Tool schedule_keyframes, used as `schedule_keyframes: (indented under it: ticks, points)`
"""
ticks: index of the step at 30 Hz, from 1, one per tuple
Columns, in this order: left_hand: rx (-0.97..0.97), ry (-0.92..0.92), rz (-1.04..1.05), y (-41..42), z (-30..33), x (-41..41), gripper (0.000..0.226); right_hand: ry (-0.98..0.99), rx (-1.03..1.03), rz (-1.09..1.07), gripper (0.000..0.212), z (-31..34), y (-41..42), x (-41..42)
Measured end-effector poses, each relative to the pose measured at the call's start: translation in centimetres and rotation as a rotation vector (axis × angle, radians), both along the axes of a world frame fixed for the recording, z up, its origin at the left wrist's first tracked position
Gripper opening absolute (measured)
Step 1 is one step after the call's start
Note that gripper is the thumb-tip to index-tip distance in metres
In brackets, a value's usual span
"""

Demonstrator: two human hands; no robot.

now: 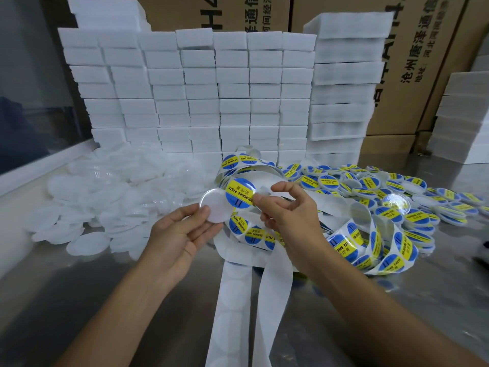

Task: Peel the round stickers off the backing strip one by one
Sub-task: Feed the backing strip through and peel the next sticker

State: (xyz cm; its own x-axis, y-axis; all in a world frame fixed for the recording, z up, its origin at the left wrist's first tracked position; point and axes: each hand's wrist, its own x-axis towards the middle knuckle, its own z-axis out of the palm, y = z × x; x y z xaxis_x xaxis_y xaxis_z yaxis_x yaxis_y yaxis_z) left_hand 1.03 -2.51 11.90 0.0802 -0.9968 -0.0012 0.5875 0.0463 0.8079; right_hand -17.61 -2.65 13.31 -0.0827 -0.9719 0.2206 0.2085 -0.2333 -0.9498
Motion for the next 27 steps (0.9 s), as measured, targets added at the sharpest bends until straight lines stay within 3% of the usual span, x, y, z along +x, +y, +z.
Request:
schedule_keyframes:
  ticks: [7, 27]
  points:
    - [0.001, -0.031, -0.068, 0.5, 0.0, -1.0, 0.037, 0.088, -0.062, 0.050, 0.029, -0.3, 0.5, 0.5]
    - [-0.003, -0.082, -0.037, 0.7, 0.1, -0.9, 0.041, 0.163, -0.141, 0.036, 0.027, -1.2, 0.1, 0.7]
